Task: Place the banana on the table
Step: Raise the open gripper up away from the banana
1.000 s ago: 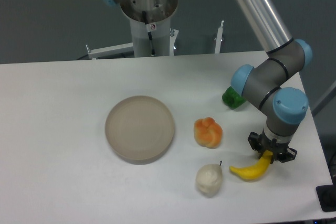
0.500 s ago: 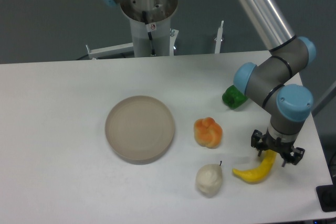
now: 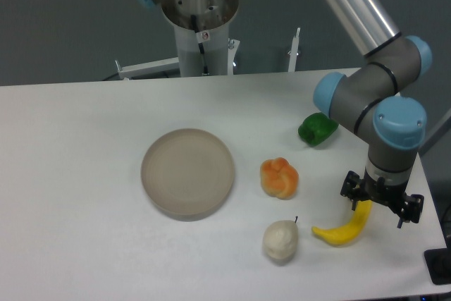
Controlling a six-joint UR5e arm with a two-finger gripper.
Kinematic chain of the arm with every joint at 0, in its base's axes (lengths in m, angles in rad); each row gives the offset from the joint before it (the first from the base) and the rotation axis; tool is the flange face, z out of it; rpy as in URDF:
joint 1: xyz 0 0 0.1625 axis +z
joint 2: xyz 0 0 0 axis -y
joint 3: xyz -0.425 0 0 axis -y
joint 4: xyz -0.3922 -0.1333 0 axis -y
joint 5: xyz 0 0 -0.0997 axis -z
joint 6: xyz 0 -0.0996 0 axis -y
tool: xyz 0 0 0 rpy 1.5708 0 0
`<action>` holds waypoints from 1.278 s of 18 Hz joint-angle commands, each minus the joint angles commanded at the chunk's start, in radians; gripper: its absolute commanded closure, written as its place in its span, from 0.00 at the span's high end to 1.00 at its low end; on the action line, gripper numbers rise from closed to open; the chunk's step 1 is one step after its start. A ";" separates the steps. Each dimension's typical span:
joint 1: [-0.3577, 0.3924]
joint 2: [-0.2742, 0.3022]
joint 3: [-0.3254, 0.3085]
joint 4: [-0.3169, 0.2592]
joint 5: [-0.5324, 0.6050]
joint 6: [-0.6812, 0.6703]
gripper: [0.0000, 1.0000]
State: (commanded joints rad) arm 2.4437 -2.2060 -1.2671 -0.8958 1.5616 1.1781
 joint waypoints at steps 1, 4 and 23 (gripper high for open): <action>-0.008 0.006 0.000 0.000 0.002 0.002 1.00; -0.009 0.032 0.005 0.002 0.006 0.015 1.00; -0.014 0.032 -0.003 0.005 0.075 0.015 1.00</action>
State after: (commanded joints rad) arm 2.4298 -2.1736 -1.2701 -0.8913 1.6368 1.1935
